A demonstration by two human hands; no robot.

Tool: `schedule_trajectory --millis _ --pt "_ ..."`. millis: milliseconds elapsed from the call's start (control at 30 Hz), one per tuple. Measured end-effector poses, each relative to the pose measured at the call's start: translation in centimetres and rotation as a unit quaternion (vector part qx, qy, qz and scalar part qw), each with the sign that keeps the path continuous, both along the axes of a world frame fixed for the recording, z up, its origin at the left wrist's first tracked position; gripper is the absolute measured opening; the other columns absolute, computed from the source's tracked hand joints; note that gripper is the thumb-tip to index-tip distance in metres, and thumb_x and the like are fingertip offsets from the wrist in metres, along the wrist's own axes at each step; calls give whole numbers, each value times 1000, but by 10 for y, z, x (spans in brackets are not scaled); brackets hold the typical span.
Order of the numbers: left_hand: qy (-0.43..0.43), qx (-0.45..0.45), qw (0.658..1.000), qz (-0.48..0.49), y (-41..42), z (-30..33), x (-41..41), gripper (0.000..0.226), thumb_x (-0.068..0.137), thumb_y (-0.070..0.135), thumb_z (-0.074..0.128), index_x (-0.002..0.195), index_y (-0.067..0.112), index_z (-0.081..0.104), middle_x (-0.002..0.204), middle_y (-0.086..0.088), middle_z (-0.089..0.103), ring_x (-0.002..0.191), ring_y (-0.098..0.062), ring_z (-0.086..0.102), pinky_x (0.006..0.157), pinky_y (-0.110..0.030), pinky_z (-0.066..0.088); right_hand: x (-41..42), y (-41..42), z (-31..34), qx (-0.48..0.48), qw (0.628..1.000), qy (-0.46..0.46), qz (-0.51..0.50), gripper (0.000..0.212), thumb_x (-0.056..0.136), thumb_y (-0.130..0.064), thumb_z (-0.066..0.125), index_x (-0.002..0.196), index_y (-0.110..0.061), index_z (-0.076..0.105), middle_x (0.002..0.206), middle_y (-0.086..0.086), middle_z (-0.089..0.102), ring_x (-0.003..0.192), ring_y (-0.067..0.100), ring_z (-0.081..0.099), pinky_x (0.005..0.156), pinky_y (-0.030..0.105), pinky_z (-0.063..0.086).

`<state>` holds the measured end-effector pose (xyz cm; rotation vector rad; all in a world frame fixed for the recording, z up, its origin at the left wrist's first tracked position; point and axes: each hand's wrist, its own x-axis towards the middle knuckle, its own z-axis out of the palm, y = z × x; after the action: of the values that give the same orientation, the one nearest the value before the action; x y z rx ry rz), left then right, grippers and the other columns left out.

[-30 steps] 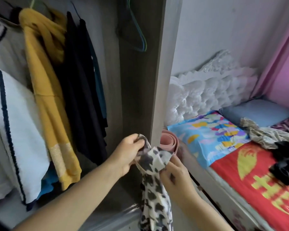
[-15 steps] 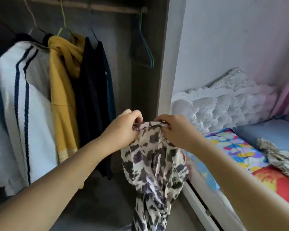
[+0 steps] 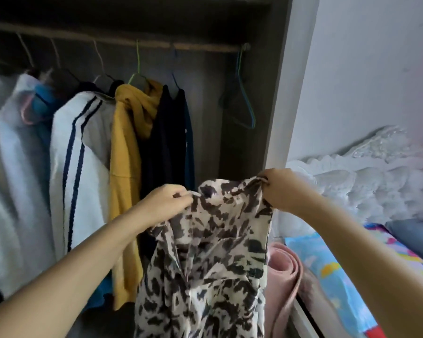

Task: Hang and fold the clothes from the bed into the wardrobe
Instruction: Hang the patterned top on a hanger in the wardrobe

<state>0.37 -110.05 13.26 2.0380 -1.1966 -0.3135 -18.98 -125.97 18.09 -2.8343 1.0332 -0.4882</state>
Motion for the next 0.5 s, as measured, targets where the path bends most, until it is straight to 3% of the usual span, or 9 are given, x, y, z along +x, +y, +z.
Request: schedule_trajectory --millis 100,200,267,333,400,500 --pt "-82 155 979 -104 -16 8 13 28 77 56 62 86 32 72 80 16 70 70 3 64 64 -20 53 27 -6 8 59 997 46 25 29 93 -10 41 111 -14 64 87 3 64 62 11 55 51 16 42" --pt "-65 91 989 -99 -37 20 36 29 84 52 63 78 26 74 77 9 72 70 -3 67 69 -26 54 54 -6 26 156 974 158 37 31 94 -7 45 122 -12 59 77 5 64 53 12 58 49 18 48" --pt "-21 11 998 -64 -50 29 51 33 90 42 60 74 15 73 73 1 72 69 -13 68 69 -31 53 81 -10 48 166 970 173 46 33 98 -16 44 130 -8 52 79 5 65 60 14 63 57 22 52" --pt "39 -53 997 -50 -64 37 63 37 92 37 57 80 5 69 74 -6 67 70 -25 63 68 -33 47 117 -25 77 102 988 112 31 36 100 -22 43 130 -4 52 94 10 67 80 21 67 66 29 55" --pt "93 -93 989 -67 -80 45 73 32 93 36 56 79 12 72 77 -11 65 69 -28 63 65 -33 45 158 -50 109 -49 997 49 -21 37 99 -23 46 131 -5 52 118 15 60 104 30 61 81 35 52" --pt "173 -131 971 -101 -98 54 91 29 94 34 57 71 32 74 77 3 73 63 -5 68 50 -15 49 196 -96 140 -185 972 -59 -133 45 94 -18 54 136 -9 41 139 18 39 124 38 42 92 45 44"
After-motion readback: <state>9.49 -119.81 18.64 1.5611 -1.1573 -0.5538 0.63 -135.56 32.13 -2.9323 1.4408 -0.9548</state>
